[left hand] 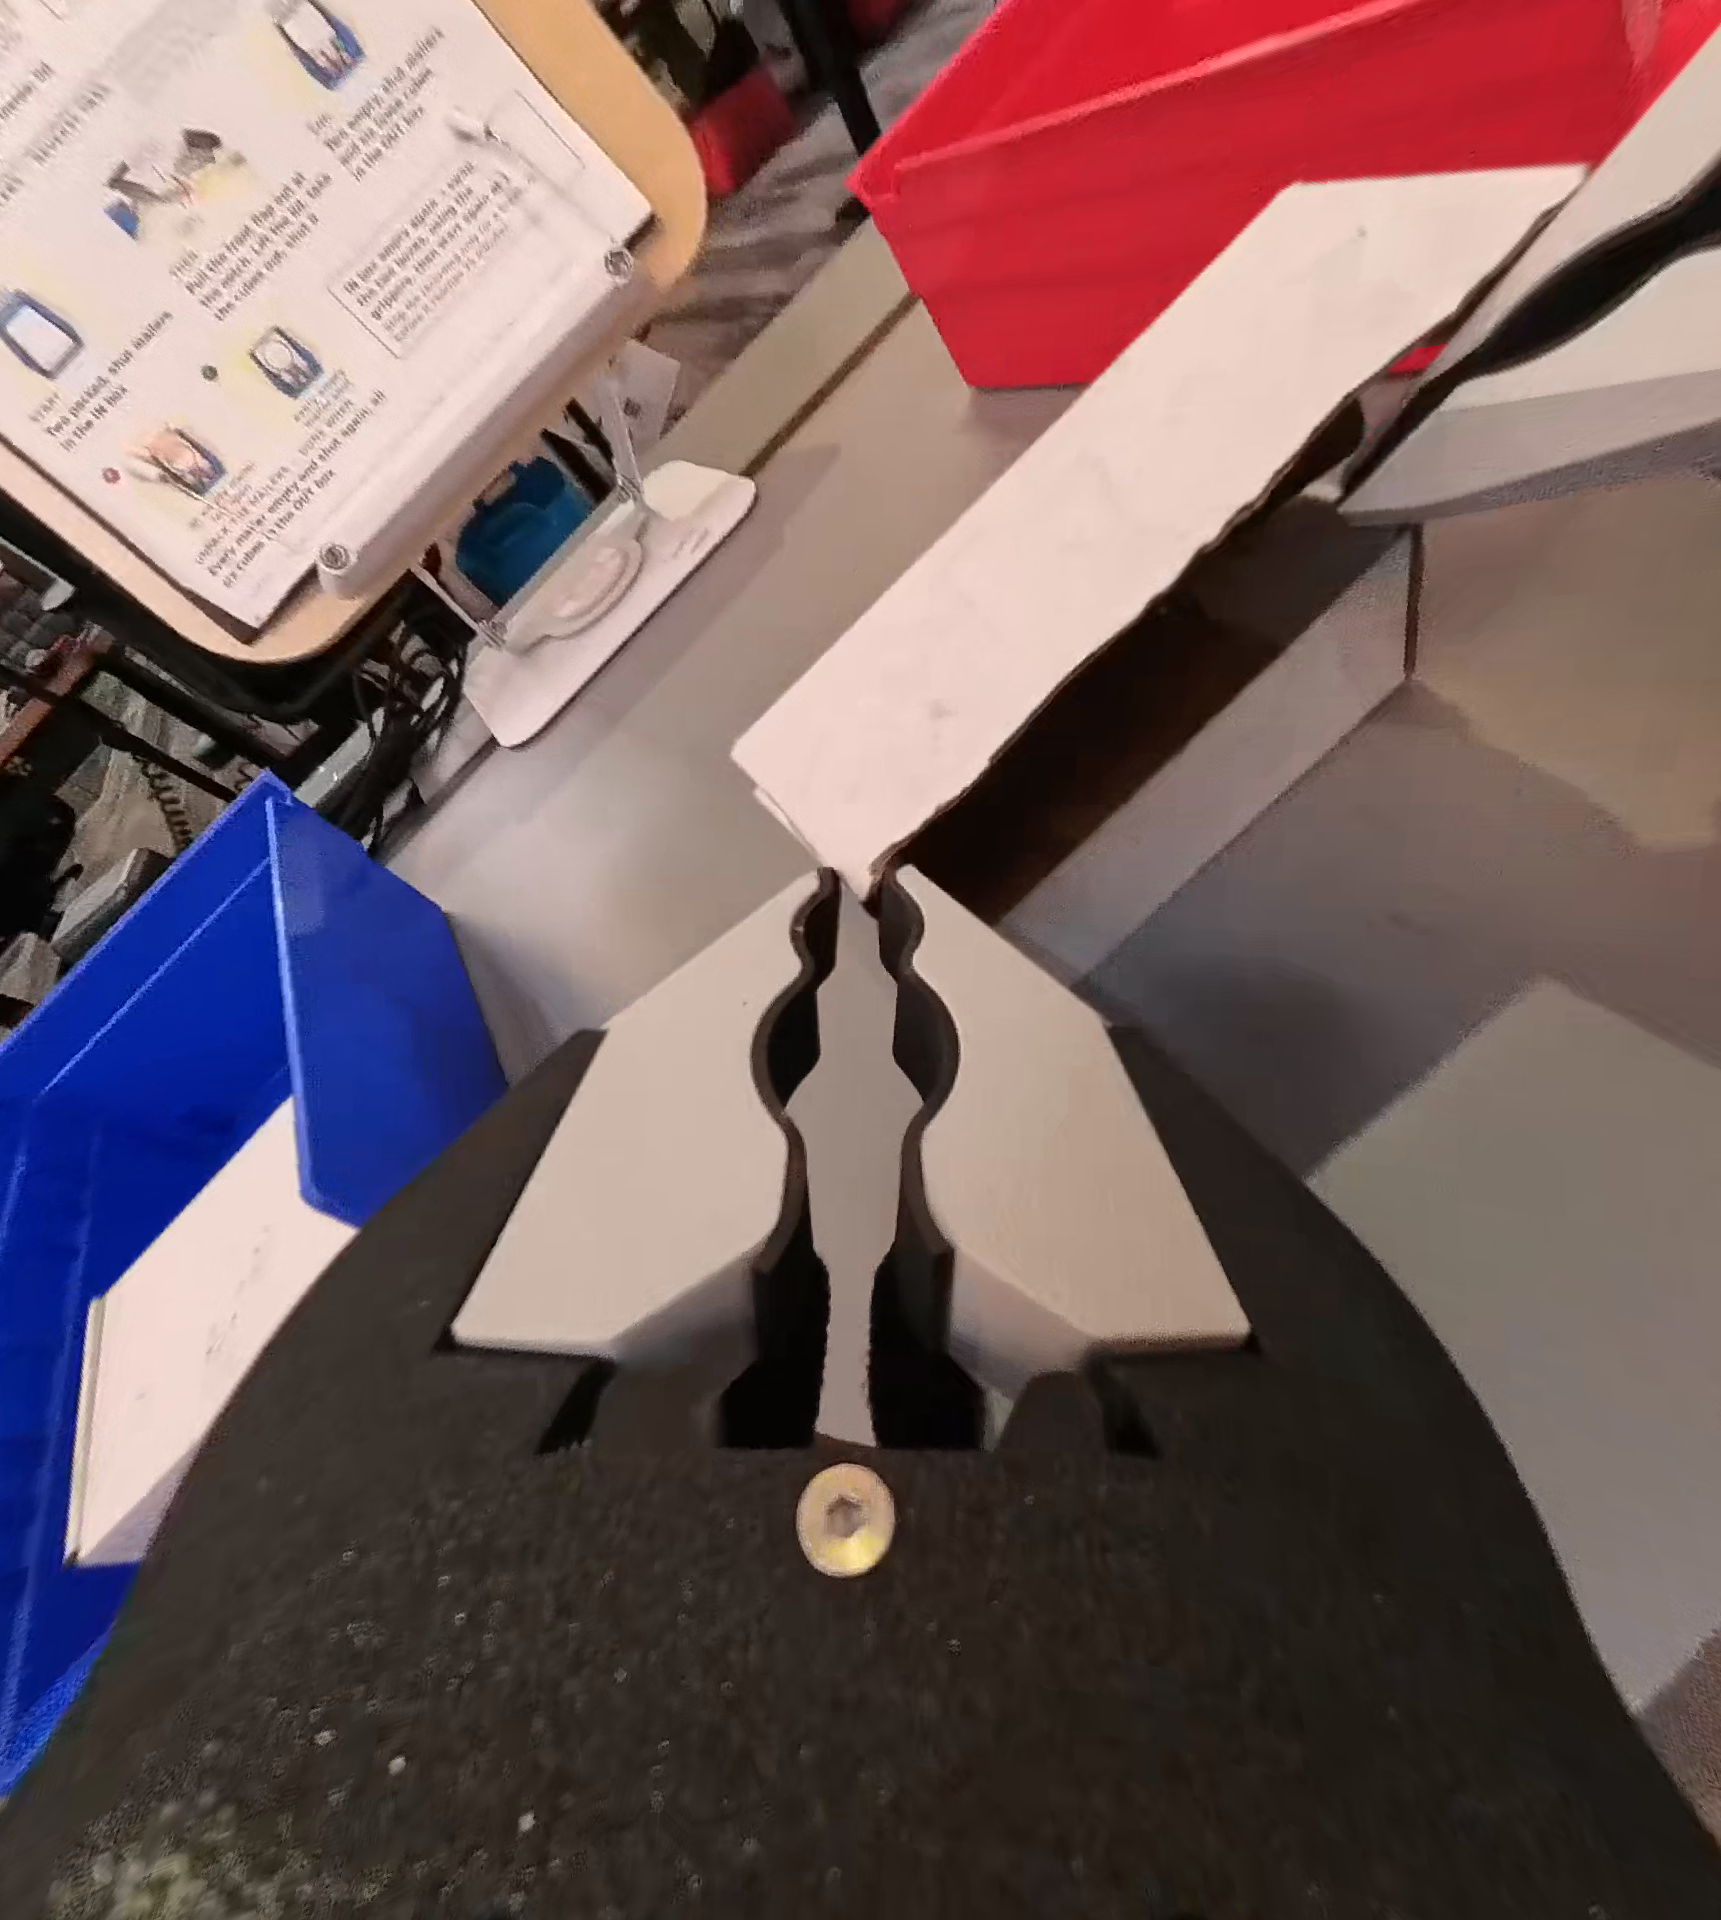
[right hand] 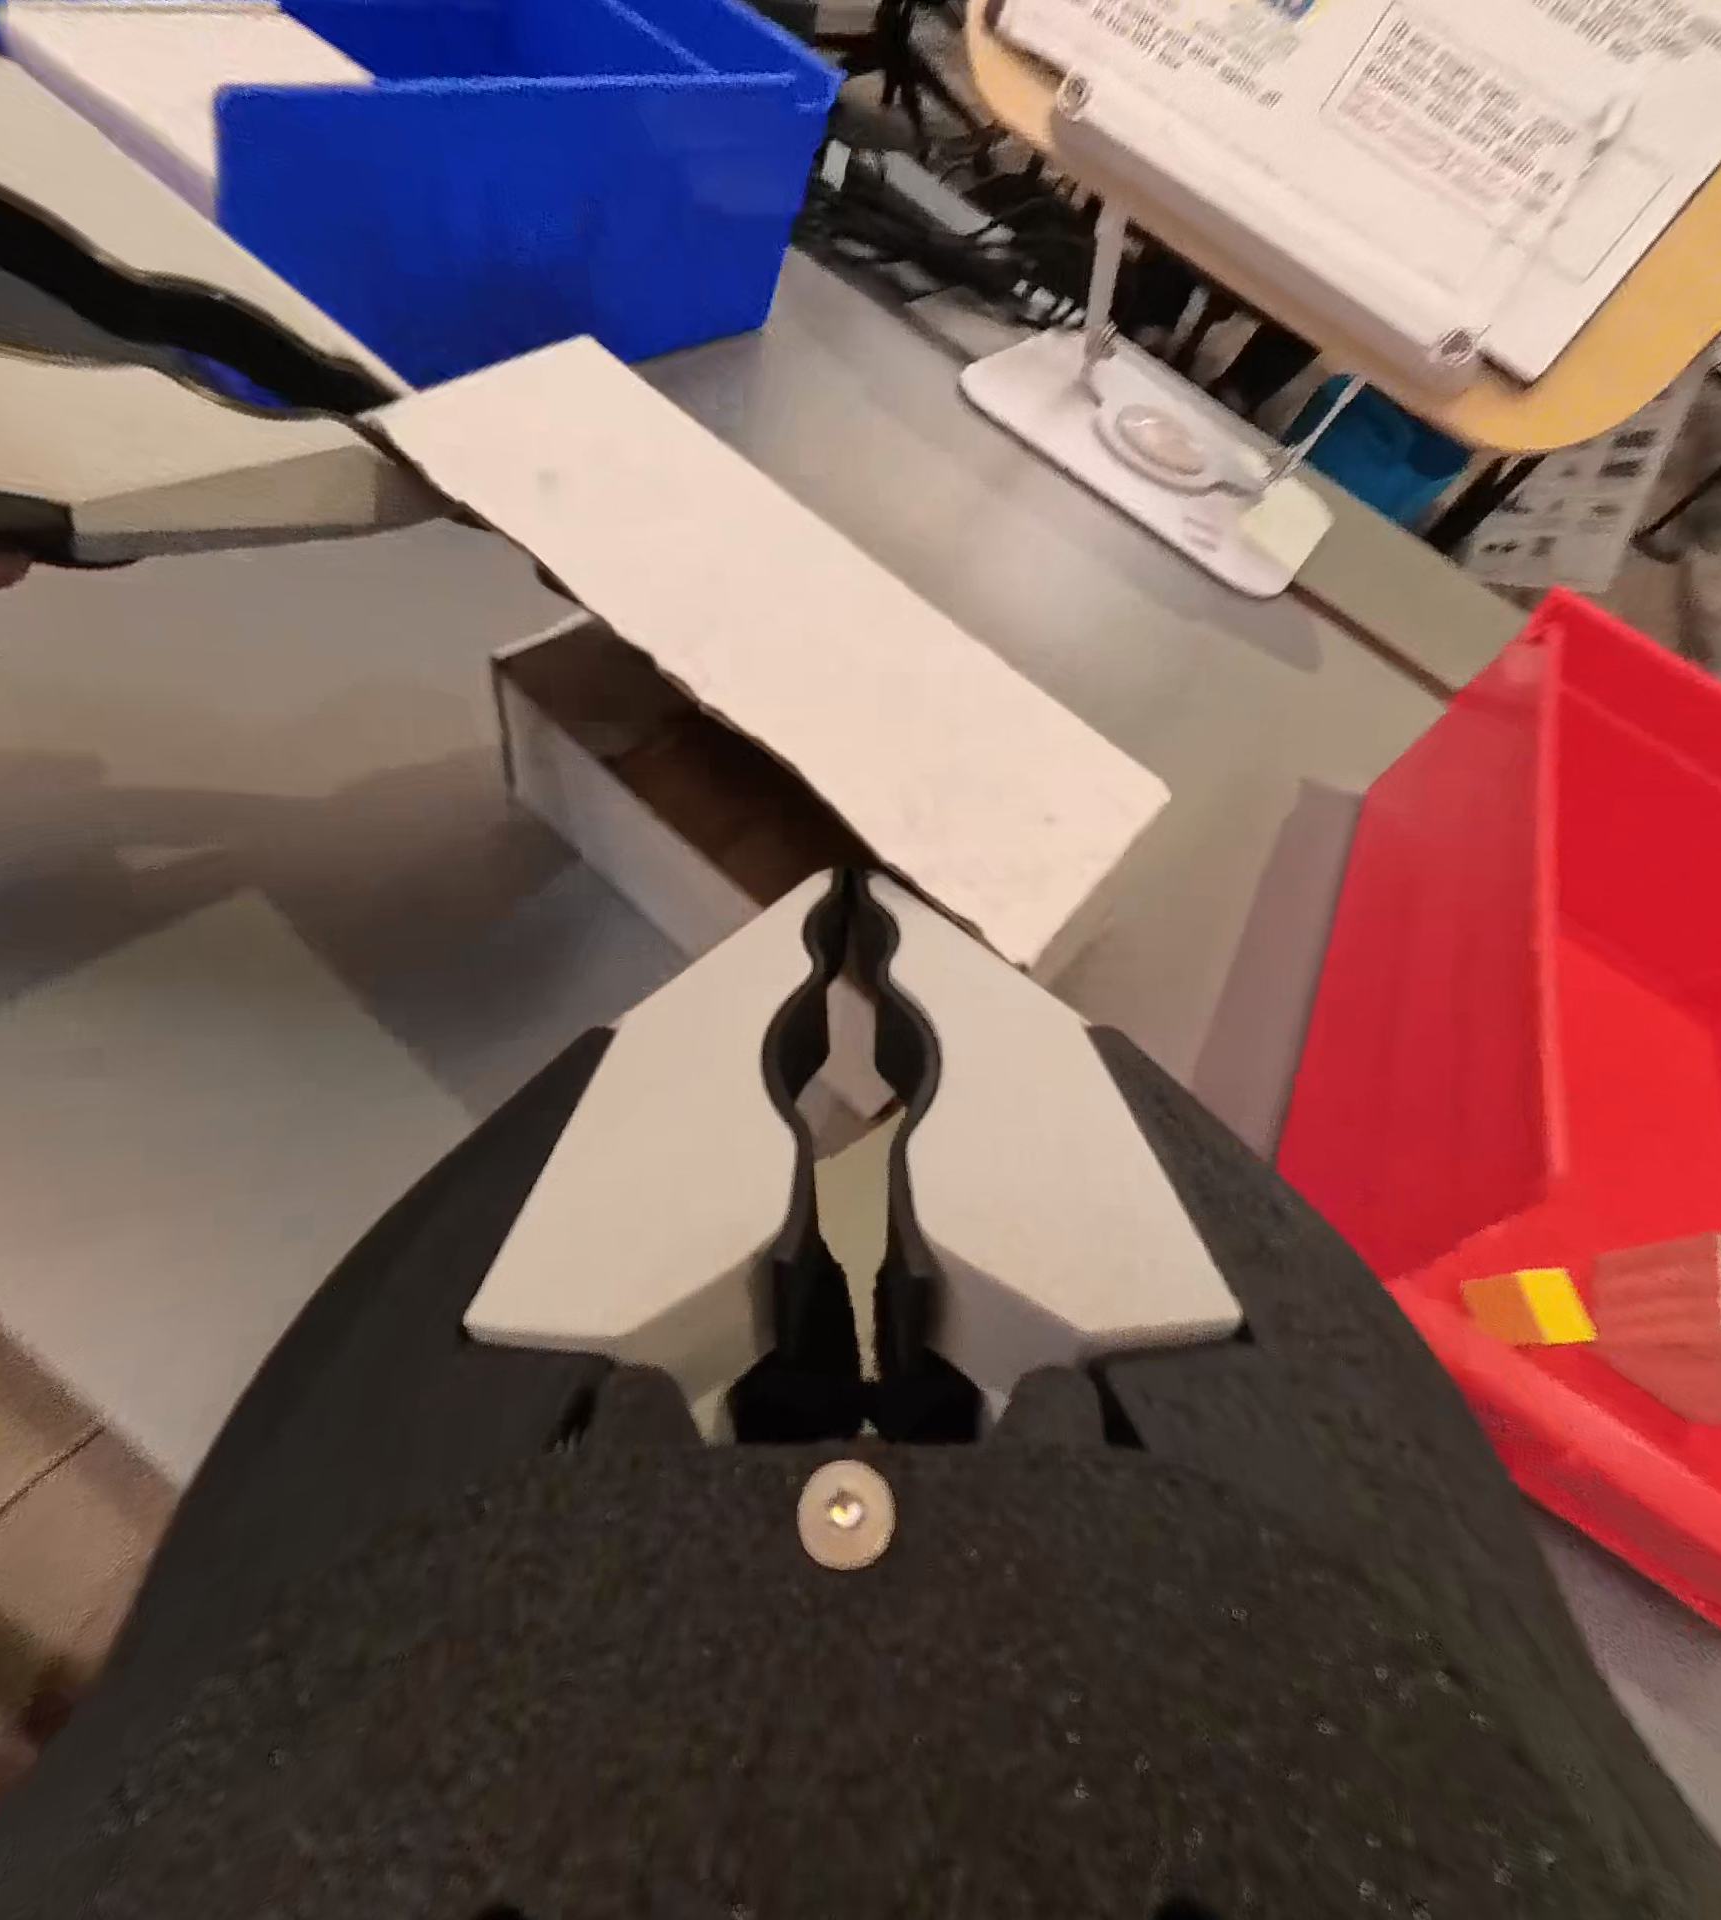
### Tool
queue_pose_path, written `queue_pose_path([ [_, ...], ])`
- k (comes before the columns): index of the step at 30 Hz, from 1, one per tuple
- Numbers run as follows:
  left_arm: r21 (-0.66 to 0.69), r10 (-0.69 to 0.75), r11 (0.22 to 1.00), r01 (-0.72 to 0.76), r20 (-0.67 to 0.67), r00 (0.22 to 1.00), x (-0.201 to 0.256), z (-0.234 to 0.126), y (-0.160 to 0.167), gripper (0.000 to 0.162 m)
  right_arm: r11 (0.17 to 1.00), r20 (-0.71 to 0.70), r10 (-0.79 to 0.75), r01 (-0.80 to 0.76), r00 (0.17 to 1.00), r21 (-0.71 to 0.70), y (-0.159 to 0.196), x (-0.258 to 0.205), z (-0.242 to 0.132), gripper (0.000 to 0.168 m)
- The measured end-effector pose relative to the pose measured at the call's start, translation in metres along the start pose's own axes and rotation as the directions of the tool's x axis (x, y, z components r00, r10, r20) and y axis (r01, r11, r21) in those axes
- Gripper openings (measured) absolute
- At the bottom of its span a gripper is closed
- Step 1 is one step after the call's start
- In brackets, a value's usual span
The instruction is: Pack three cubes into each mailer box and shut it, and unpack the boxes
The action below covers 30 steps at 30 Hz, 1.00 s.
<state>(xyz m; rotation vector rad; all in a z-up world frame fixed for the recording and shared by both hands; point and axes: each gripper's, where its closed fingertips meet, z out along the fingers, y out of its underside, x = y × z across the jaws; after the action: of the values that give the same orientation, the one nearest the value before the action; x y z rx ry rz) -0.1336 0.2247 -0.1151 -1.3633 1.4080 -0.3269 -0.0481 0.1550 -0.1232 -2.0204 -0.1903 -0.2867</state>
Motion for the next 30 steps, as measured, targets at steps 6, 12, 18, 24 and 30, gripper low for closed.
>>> queue_pose_path([
  [6, -0.058, 0.01, 0.998, -0.011, -0.017, 1.0, 0.009, -0.009, 0.016, 0.004, 0.993, -0.022, -0.01, 0.007, 1.0, -0.114, 0.033, 0.001, -0.015, 0.008],
  [12, -0.089, 0.003, 0.996, -0.008, -0.053, 0.999, 0.016, -0.008, 0.023, 0.003, 0.993, -0.023, 0.049, -0.051, 0.999, -0.11, 0.045, 0.009, -0.016, 0.048],
  [18, -0.116, 0.005, 0.993, -0.018, -0.106, 0.994, 0.026, -0.011, 0.026, 0.002, 0.999, -0.069, 0.0, -0.003, 0.998, -0.033, 0.031, 0.01, -0.016, 0.017],
  [24, -0.18, -0.034, 0.984, -0.01, -0.244, 0.969, 0.046, -0.017, 0.043, 0.002, 0.981, 0.037, 0.079, -0.071, 0.996, -0.179, 0.056, -0.007, -0.015, 0.014],
  [30, -0.181, -0.057, 0.983, 0.004, -0.29, 0.955, 0.05, -0.011, 0.052, 0.002, 0.961, 0.086, 0.153, -0.128, 0.985, -0.246, 0.068, -0.012, -0.004, 0.013],
])
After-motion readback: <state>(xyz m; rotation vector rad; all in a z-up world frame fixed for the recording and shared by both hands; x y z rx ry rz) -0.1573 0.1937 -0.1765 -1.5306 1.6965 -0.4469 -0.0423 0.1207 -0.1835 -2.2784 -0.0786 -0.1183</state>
